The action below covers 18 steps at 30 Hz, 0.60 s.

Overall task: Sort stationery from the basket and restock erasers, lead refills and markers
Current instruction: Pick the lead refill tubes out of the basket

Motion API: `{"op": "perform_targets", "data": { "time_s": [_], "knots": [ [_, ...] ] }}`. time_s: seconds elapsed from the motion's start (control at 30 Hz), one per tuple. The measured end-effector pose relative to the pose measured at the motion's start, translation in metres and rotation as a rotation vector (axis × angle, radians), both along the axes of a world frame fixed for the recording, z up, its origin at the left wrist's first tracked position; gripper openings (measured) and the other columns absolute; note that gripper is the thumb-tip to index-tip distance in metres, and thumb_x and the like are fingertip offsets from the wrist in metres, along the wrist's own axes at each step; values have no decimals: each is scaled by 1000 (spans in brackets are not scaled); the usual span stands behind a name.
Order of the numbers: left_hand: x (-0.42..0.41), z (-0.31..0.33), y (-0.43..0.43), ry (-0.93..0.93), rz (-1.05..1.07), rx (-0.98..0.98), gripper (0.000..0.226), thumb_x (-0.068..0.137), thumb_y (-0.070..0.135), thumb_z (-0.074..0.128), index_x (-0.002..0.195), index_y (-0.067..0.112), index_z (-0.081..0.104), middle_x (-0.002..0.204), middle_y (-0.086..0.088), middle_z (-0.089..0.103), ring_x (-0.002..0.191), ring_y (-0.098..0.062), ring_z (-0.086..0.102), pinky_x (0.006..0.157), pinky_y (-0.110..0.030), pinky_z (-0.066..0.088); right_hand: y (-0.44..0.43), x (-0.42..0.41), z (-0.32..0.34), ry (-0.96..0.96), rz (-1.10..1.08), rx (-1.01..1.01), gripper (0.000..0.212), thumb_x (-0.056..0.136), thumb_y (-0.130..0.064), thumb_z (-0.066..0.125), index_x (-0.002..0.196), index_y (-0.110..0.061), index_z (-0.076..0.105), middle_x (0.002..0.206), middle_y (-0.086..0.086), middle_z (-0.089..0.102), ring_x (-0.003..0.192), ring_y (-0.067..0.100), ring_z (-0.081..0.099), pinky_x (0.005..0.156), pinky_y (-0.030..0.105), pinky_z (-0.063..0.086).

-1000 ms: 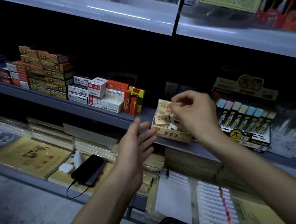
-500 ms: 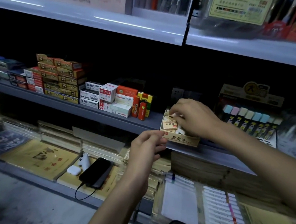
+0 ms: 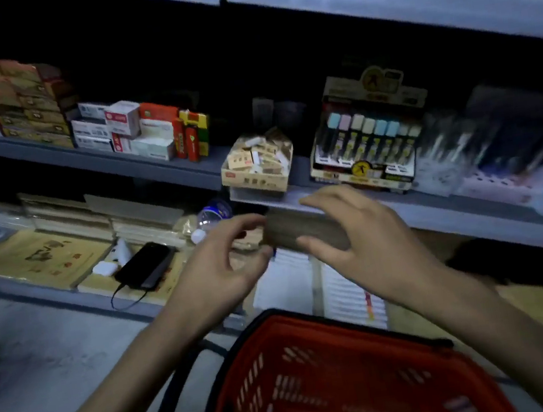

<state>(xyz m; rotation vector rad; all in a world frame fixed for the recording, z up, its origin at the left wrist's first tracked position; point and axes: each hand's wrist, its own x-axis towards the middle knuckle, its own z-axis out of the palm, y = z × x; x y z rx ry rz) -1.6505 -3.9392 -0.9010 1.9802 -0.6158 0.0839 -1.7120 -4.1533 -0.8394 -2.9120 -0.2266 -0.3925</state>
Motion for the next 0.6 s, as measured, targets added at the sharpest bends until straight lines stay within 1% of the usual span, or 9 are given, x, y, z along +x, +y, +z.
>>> {"op": "perform_targets", "data": {
  "time_s": [0.07,0.1,0.2,0.27,0.33,0.4,0.43,0.53,0.6],
  "knots": [
    [-13,-12,-2,-73,-3,146,48,92,44,65,138,36,54,136,21,55,126,2,51,104,-29,45,-14,-25,-18,53,-35,4,66,95,-68,47,152,-37,39,155,-14,35,134,11,42,109,36,42],
    [-18,-17,-4,-110,-15,220,53,91,48,62,141,36,51,141,17,53,129,-2,49,105,-30,44,-20,-35,-28,73,-47,1,69,93,-71,47,152,-37,40,157,-13,35,137,11,40,111,37,40],
    [-34,-34,-9,-169,-61,447,67,88,56,55,150,37,41,153,10,42,138,-14,43,106,-33,43,-38,-71,-62,94,-73,-8,72,89,-72,52,148,-31,49,154,-4,44,141,18,43,113,40,41],
    [-43,-48,-10,-189,-98,586,73,88,61,53,155,39,32,160,5,35,144,-21,38,109,-41,43,-48,-93,-84,114,-92,5,71,87,-68,55,146,-28,52,152,0,48,140,21,46,112,41,44],
    [-53,-65,-10,-210,-125,712,78,87,65,49,157,39,26,163,-2,30,146,-28,34,113,-48,39,-55,-114,-107,143,-100,12,68,89,-63,59,144,-25,54,149,1,51,136,20,49,109,37,45],
    [-64,-86,-11,-234,-133,793,82,85,68,46,158,37,24,164,-6,28,146,-33,33,114,-52,35,-62,-131,-136,174,-98,23,60,91,-58,61,140,-22,58,139,-1,56,127,18,54,105,33,46],
    [-69,-97,-11,-248,-136,832,83,85,68,45,158,36,23,163,-8,29,146,-34,33,115,-54,34,-66,-138,-157,198,-92,42,56,92,-56,59,136,-21,61,133,-2,59,121,18,57,102,33,49],
    [-75,-137,-11,-246,-142,955,89,87,62,55,161,31,16,164,-14,25,148,-39,27,117,-60,29,-80,-155,-222,374,-134,33,55,93,-56,47,128,-18,66,119,2,63,112,26,63,95,40,54],
    [-77,-161,-11,-232,-138,1016,93,88,56,61,162,29,11,165,-18,18,151,-42,21,118,-63,24,-88,-165,-257,531,-199,-13,50,95,-52,48,129,-18,64,120,5,63,114,31,63,92,43,55]
  ]
}}
